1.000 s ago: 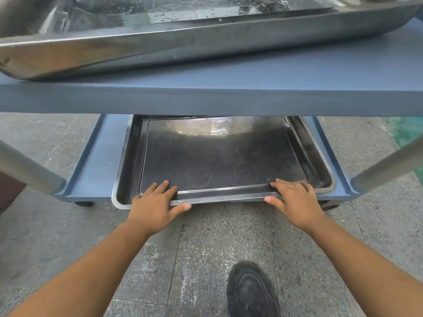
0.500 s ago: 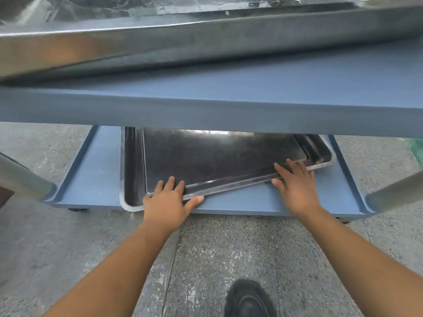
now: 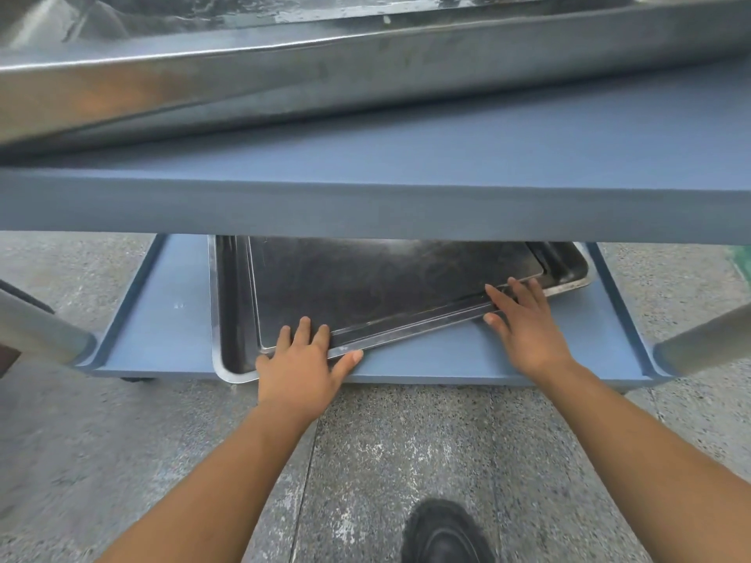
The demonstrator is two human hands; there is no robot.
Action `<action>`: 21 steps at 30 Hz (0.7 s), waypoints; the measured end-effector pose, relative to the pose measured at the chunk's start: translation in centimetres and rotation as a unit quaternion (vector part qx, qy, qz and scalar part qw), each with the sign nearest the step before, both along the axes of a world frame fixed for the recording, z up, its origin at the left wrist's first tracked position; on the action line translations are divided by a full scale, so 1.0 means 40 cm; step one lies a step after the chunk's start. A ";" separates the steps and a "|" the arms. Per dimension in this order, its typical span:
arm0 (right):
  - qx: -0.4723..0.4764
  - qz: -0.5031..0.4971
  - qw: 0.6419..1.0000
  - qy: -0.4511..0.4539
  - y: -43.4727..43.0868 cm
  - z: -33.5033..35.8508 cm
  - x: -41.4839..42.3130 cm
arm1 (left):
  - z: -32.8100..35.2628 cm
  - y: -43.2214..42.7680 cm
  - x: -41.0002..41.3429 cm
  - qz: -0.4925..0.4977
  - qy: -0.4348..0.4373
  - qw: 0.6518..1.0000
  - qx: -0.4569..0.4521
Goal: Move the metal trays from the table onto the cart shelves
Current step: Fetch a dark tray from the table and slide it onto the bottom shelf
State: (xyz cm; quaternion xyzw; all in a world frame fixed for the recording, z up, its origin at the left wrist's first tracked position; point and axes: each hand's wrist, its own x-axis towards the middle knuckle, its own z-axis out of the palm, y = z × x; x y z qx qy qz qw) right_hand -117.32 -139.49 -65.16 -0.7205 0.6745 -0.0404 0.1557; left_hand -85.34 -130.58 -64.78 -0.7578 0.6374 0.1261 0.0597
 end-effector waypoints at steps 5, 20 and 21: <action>-0.003 0.005 1.000 -0.006 0.007 0.001 0.004 | -0.001 0.000 -0.002 -0.003 -0.003 1.000 -0.005; 0.138 0.007 0.989 -0.058 0.214 0.323 0.039 | 0.279 0.107 0.000 -0.076 0.052 0.985 0.145; 0.155 0.003 0.986 -0.060 0.240 0.359 0.041 | 0.316 0.126 -0.004 -0.084 0.057 0.984 0.148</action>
